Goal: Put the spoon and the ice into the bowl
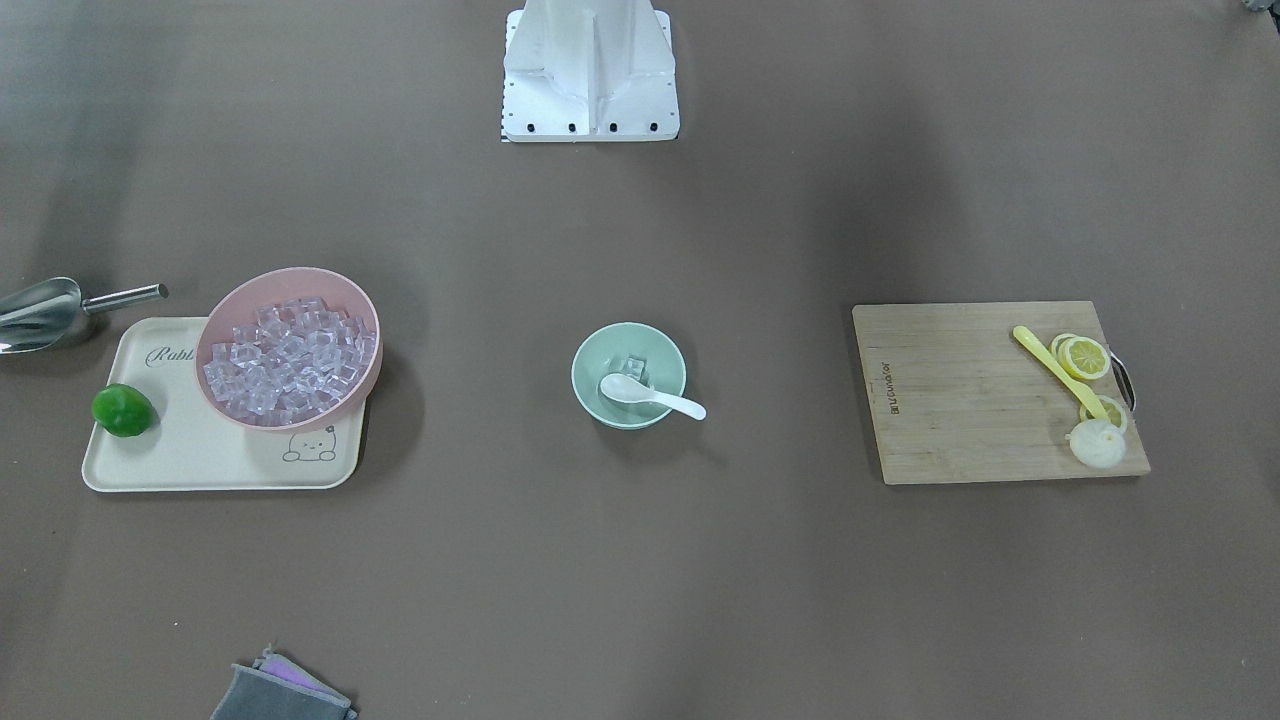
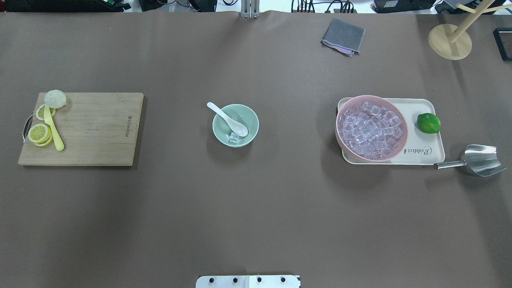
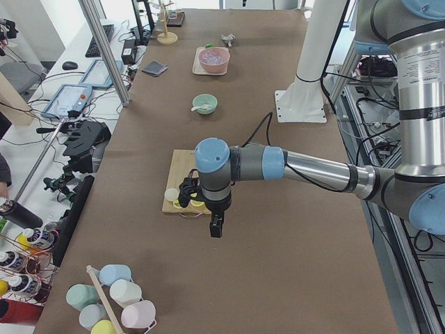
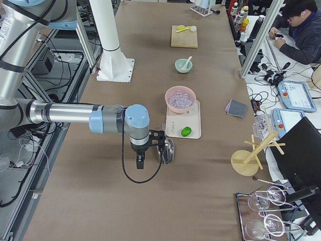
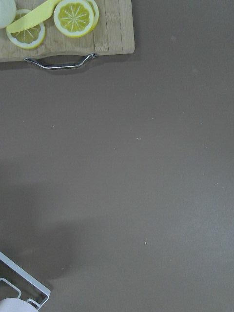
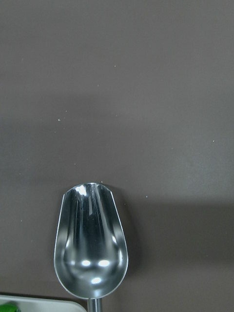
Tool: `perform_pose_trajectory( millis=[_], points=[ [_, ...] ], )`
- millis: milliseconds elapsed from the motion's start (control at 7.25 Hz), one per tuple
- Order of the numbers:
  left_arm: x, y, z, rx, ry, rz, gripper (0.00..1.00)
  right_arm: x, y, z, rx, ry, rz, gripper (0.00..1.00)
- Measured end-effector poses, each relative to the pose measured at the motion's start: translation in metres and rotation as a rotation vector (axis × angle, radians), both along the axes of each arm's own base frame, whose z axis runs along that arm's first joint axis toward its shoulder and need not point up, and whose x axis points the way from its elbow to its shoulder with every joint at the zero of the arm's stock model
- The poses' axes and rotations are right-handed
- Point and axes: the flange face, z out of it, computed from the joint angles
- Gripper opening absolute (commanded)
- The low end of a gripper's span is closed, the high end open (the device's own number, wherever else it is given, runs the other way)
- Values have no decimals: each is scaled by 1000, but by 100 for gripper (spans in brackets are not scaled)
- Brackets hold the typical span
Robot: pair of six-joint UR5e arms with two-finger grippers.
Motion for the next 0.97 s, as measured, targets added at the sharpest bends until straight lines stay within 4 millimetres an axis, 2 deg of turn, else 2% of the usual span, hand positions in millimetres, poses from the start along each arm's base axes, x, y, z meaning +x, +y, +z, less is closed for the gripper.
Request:
perform_pose_trajectory(
  millis=[414, 966],
  points=[
    [0, 1, -6, 12, 0, 0, 98, -1, -11, -7, 18, -16, 5, 100],
    [0, 3, -5, 11, -4, 0, 98, -3, -13, -9, 21, -34, 0, 100]
  ],
)
